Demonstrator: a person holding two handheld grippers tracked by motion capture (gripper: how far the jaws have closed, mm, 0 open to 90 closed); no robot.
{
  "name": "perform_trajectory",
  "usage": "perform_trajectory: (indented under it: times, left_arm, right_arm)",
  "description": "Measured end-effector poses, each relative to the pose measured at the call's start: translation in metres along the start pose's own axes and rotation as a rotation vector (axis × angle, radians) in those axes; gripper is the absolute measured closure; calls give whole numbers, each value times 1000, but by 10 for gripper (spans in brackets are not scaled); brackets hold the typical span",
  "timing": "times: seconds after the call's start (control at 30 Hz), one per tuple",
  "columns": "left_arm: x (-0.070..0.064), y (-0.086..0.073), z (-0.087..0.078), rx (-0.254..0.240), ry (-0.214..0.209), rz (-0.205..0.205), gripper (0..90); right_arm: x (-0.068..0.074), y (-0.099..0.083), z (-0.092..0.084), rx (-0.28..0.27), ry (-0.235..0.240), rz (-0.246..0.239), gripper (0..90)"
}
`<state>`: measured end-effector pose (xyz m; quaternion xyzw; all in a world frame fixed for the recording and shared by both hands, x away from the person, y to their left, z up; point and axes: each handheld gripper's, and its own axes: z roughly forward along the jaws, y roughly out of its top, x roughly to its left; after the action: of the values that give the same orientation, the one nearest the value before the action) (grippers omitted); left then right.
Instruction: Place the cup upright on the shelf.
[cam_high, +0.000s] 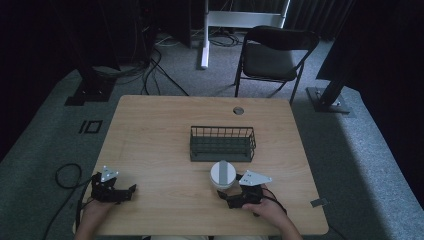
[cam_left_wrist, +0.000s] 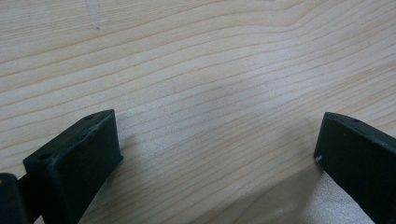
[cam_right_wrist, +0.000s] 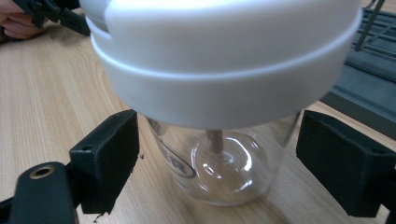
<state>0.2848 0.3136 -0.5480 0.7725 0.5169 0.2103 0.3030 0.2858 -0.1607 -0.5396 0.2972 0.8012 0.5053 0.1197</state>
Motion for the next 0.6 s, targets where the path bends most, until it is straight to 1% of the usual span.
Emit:
perform_trajectory:
  times: [0.13,0.2,0.6]
  left_arm:
    - [0,0,0,0,0,0,5]
    - [0,0,0,0,0,0,5]
    - [0,0,0,0,0,-1,5]
  right_arm:
    - [0,0,2,-5,-9,5,131]
    - [0,0,3,-15,-14,15,131]
    - [1,1,8,-34,-11,29,136]
